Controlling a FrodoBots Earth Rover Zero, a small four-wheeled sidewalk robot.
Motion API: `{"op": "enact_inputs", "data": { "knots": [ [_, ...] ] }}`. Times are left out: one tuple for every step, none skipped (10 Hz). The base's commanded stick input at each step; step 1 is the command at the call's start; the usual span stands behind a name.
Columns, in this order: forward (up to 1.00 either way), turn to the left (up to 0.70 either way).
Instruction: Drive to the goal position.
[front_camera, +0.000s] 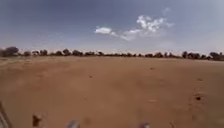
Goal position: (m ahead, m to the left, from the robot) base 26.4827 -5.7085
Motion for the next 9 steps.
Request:
{"op": "enact_inputs", "data": {
  "knots": [
    [0.7, 0.0],
    [0.7, 0.0],
    [0.7, 0.0],
    [0.7, 0.0],
    [0.7, 0.0],
    [0.7, 0.0],
    [0.7, 0.0],
    [0.7, 0.0],
    [0.7, 0.0]
  ]
}}
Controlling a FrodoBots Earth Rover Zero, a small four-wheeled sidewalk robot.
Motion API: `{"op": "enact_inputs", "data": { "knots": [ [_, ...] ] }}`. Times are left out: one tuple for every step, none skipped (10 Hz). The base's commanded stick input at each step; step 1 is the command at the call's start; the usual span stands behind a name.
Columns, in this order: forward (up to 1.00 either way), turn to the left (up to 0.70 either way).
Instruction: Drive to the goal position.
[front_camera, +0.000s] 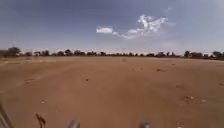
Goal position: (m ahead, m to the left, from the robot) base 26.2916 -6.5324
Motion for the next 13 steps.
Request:
{"op": "enact_inputs", "data": {
  "knots": [
    [0.7, 0.0],
    [0.7, 0.0],
    [0.7, 0.0],
    [0.7, 0.0],
    [0.7, 0.0],
    [0.7, 0.0],
    [0.7, 0.0],
    [0.7, 0.0],
    [0.7, 0.0],
    [0.7, 0.0],
    [0.7, 0.0],
    [0.7, 0.0],
    [0.7, 0.0]
  ]
}}
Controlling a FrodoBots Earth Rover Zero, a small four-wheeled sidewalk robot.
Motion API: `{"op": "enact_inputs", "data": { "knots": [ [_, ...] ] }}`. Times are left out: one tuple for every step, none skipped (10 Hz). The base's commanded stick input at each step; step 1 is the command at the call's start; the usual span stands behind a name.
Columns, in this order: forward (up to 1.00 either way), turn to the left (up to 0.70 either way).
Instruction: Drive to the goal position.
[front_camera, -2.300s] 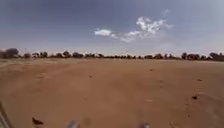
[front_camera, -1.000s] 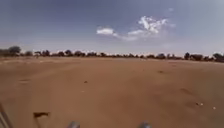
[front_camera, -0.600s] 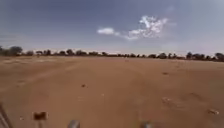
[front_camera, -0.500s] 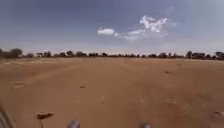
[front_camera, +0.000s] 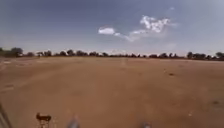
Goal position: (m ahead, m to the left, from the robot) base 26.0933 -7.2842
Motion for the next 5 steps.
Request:
{"op": "enact_inputs", "data": {
  "knots": [
    [0.7, 0.0],
    [0.7, 0.0],
    [0.7, 0.0],
    [0.7, 0.0],
    [0.7, 0.0]
  ]
}}
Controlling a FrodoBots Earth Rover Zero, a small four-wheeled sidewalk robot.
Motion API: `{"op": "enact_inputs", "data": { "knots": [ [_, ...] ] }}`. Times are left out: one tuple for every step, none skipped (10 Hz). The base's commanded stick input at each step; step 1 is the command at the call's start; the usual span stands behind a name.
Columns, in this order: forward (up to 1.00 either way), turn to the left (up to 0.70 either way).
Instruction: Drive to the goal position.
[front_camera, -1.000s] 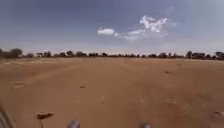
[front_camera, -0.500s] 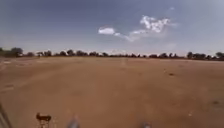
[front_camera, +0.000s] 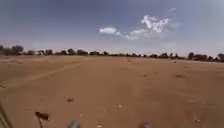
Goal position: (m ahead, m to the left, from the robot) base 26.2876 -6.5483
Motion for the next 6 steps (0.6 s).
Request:
{"op": "enact_inputs", "data": {
  "knots": [
    [0.7, 0.0],
    [0.7, 0.0],
    [0.7, 0.0],
    [0.7, 0.0],
    [0.7, 0.0],
    [0.7, 0.0]
  ]
}}
